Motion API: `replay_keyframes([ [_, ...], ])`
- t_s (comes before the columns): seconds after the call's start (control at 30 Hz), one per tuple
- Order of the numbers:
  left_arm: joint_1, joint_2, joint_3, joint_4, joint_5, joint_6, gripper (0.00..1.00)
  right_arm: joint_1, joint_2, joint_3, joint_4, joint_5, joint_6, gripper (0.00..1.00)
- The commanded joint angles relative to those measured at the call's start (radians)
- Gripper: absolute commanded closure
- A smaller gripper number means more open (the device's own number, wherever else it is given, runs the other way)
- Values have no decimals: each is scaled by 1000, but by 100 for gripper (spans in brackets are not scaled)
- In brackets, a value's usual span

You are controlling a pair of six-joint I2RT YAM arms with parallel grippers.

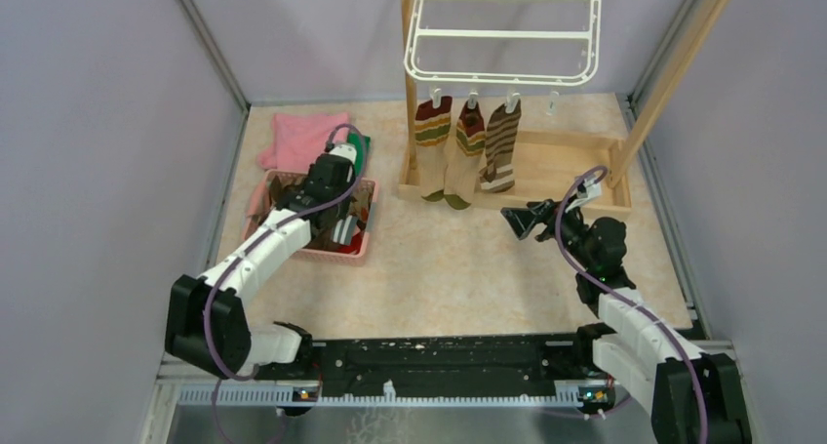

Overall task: Clip the socks to the hanger
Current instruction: Pick up the sock from the bin.

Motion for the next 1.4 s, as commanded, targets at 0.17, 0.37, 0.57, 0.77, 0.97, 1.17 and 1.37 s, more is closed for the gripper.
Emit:
replay_keyframes([
  [0.17, 38, 138, -20, -6, -123, 113, 40, 11, 25, 0, 38, 10, -20, 2],
  [0.37, 92, 164, -24, 15, -105, 97, 43, 25, 24, 3, 40, 19, -25, 1],
  [0.57, 109, 157, -13, -9, -47, 70, 83, 39, 14, 3, 34, 23, -32, 2],
  [0.77, 109, 94, 69, -191, 137, -32, 100, 40, 7, 10, 22, 20, -37, 2],
  [0.97, 109, -86, 35, -198, 351, -57, 100, 40, 9, 9, 24, 17, -34, 2],
  [1.17, 109, -89, -8, -173, 329, -68, 99, 40, 4, 8, 22, 17, -33, 2],
  [1.37, 109, -53, -6, -181, 326, -82, 84, 40, 3, 9, 17, 17, -35, 2],
])
